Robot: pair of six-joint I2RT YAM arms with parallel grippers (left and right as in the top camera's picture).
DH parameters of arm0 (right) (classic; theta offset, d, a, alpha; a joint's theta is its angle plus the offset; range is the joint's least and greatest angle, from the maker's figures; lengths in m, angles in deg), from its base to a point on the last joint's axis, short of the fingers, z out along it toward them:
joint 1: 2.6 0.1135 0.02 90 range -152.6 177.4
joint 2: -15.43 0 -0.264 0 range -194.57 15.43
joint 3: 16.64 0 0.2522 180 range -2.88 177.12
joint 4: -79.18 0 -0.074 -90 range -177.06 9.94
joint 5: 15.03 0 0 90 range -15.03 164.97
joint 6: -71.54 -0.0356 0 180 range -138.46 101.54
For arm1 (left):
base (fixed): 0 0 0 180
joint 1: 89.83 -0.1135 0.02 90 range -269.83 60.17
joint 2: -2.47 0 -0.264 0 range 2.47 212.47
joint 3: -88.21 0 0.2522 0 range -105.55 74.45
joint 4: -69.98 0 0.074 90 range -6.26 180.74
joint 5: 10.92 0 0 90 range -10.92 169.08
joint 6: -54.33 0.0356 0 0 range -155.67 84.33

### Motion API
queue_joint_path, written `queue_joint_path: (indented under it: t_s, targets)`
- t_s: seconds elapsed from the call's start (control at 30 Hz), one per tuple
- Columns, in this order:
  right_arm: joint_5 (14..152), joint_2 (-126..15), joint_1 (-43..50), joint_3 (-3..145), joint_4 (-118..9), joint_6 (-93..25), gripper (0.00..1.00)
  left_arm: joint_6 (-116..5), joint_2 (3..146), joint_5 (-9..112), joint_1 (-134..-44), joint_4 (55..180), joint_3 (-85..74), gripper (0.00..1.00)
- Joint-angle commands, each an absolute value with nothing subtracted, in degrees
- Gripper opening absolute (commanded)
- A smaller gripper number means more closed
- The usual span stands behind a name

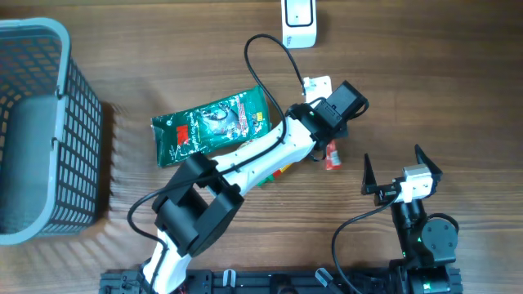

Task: Scan the item barcode
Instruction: 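Carry the red tube box out and set it right of the sauce bottle, then retract the left gripper and move the right gripper toward the sauce bottle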

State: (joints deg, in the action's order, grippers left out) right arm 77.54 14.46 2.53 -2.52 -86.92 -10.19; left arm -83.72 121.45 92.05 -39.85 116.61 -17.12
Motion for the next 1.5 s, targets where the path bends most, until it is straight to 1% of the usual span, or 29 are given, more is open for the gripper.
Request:
queue_joint_path:
  t_s: [0.0,0.03,0.1,0.2,0.3,0.33,0.4,0.5,0.63,0.73,0.87,0.97,1.03,1.1,1.17,1.27,1.37,1.47]
  targets:
    - [78.0,14.4,2.7,-2.6,-87.0,-9.5,1.00,-77.8,121.5,92.3,-39.9,117.3,-17.3,0.31]
    - [78.0,14.4,2.7,-2.6,-87.0,-9.4,1.00,-76.2,121.1,92.9,-39.9,117.7,-17.4,0.31]
    - [78.1,14.4,2.7,-2.6,-87.1,-9.5,1.00,-74.4,118.5,97.6,-40.2,120.7,-17.5,0.32]
    - [78.0,14.4,2.7,-2.6,-87.1,-9.5,1.00,-74.4,113.1,104.7,-41.3,127.1,-17.5,0.45]
    - [78.1,14.4,2.7,-2.6,-87.0,-9.5,1.00,-74.4,107.8,106.9,-42.9,134.0,-17.5,0.55]
    - [78.0,14.4,2.7,-2.6,-87.0,-9.4,1.00,-74.4,104.0,106.9,-44.3,140.1,-17.5,0.68]
    - [78.1,14.4,2.7,-2.6,-87.0,-9.5,1.00,-74.4,100.9,106.9,-45.6,146.5,-17.5,1.00]
    - [78.1,14.4,2.7,-2.6,-87.0,-9.5,1.00,-74.7,97.6,107.1,-48.4,160.5,-17.5,1.00]
    - [78.1,14.4,2.7,-2.6,-87.0,-9.5,1.00,-77.4,96.5,107.6,-51.4,175.1,-17.5,1.00]
    - [78.1,14.4,2.7,-2.6,-87.0,-9.5,1.00,-81.0,96.5,110.0,-52.4,180.4,-17.3,1.00]
    - [78.1,14.4,2.7,-2.6,-87.0,-9.5,1.00,-83.7,92.6,110.5,-53.3,179.8,-14.2,1.00]
    - [78.1,14.4,2.7,-2.6,-87.0,-9.5,1.00,-85.9,87.1,110.7,-54.1,179.2,-11.0,1.00]
    - [78.1,14.4,2.7,-2.6,-87.0,-9.5,1.00,-87.0,80.9,110.7,-54.8,178.3,-8.6,1.00]
    - [78.1,14.4,2.7,-2.6,-87.0,-9.4,1.00,-88.4,71.8,110.7,-56.0,177.7,-6.2,1.00]
    - [78.1,14.4,2.7,-2.6,-87.0,-9.5,1.00,-88.5,66.7,110.6,-56.9,178.1,-4.9,1.00]
    - [78.1,14.4,2.7,-2.6,-87.0,-9.5,1.00,-88.5,60.4,111.0,-57.1,180.3,-2.0,1.00]
    - [78.1,14.4,2.7,-2.6,-87.0,-9.5,1.00,-88.7,54.4,113.8,-57.1,178.8,1.5,1.00]
    - [78.1,14.4,2.7,-2.6,-87.0,-9.4,1.00,-88.7,51.1,114.1,-57.1,178.5,2.1,1.00]
